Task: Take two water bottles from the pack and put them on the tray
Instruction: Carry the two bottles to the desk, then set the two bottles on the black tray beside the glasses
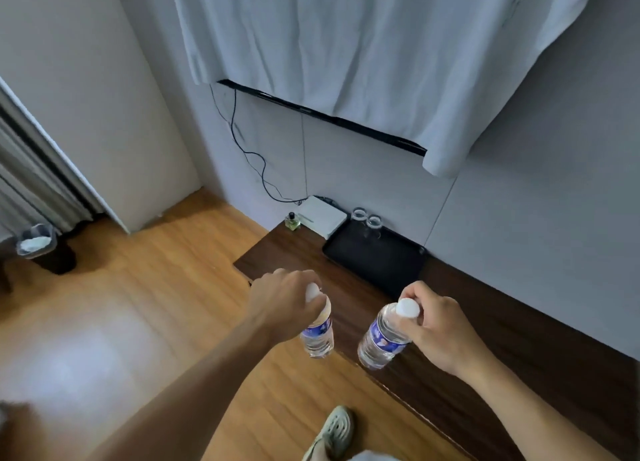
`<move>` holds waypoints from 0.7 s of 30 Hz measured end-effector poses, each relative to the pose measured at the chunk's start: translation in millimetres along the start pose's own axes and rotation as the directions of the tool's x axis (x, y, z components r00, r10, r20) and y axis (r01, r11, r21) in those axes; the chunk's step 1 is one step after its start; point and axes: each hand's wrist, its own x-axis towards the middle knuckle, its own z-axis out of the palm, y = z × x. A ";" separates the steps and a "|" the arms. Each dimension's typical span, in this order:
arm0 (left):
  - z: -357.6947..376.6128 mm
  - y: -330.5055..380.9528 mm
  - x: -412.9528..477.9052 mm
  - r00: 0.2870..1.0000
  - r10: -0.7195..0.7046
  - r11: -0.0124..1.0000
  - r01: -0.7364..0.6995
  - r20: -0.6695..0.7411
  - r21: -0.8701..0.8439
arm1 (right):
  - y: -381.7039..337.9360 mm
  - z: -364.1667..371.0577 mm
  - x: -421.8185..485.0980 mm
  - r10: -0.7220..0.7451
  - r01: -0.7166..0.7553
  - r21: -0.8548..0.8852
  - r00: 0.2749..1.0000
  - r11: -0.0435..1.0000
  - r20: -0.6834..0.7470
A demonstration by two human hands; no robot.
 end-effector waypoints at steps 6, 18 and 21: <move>21.9 -21.5 99.6 0.995 0.076 0.996 -0.078 0.058 0.037 | 17.8 21.6 69.5 0.120 -0.121 -0.022 0.992 0.992 -0.041; 106.6 -62.3 240.3 0.895 0.286 0.952 -0.305 0.341 0.003 | 47.1 79.8 180.8 0.402 -0.420 -0.137 0.905 0.897 -0.143; 137.3 -69.3 267.7 0.830 0.359 0.923 -0.384 0.428 -0.030 | 61.6 103.1 203.3 0.491 -0.513 -0.144 0.856 0.846 -0.164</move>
